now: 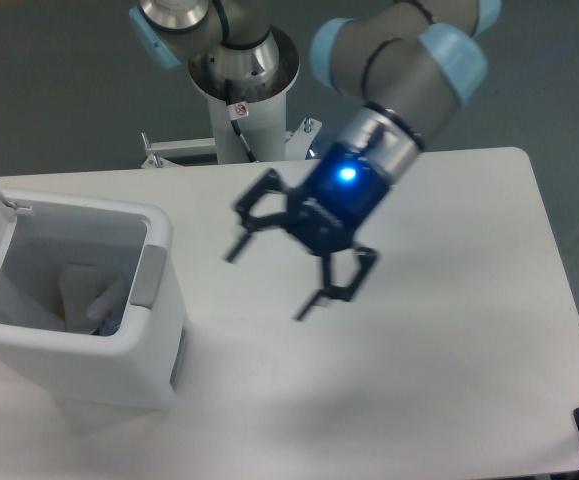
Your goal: Place the trash in the trash can
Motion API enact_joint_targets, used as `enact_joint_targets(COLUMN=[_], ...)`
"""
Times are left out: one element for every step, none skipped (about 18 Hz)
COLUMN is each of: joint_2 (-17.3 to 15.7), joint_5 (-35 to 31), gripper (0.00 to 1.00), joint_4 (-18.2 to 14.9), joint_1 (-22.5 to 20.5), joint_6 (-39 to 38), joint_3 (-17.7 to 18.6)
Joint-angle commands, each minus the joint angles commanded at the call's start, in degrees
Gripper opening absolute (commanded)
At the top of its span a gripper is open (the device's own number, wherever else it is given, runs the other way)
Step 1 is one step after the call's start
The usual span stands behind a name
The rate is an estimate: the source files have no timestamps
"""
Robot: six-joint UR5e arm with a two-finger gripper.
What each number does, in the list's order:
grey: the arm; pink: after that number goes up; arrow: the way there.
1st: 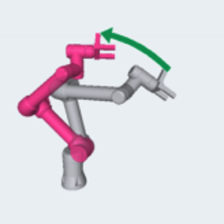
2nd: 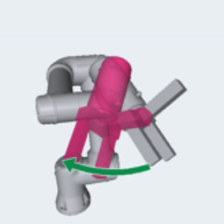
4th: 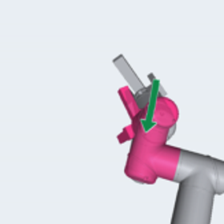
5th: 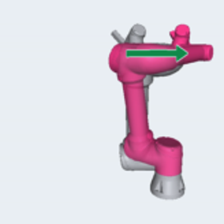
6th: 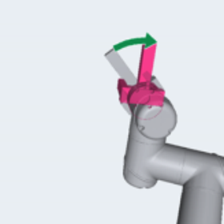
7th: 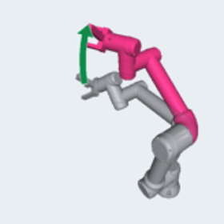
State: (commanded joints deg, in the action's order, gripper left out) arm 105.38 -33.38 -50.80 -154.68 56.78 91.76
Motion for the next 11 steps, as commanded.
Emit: enact_joint_targets(joint_2=[0.09, 0.18, 0.09, 0.09, 0.00, 0.18, 0.35, 0.88, 1.06, 1.15, 1.84], joint_5=[-1.93, -4.30, -7.20, -10.18, -14.39, -18.09, -20.56, -22.93, -26.26, -28.38, -31.36], gripper=[1.00, 1.00, 1.00, 1.00, 1.00, 1.00, 1.00, 1.00, 1.00, 1.00, 1.00], joint_4=[0.00, 0.00, -0.17, -0.17, -0.17, -0.35, -0.35, -0.26, -0.52, -0.61, -0.61], joint_1=[-0.79, -1.23, -1.24, -1.50, -1.76, -1.94, -2.29, -2.55, -2.82, -2.91, -2.91], joint_6=[0.00, 0.00, -0.09, -0.09, -0.17, -0.09, 0.00, 0.00, 0.00, 0.17, 1.13], joint_3=[-0.09, -0.09, -0.26, -0.61, -1.14, -2.19, -2.72, -3.07, -3.43, -3.08, -3.08])
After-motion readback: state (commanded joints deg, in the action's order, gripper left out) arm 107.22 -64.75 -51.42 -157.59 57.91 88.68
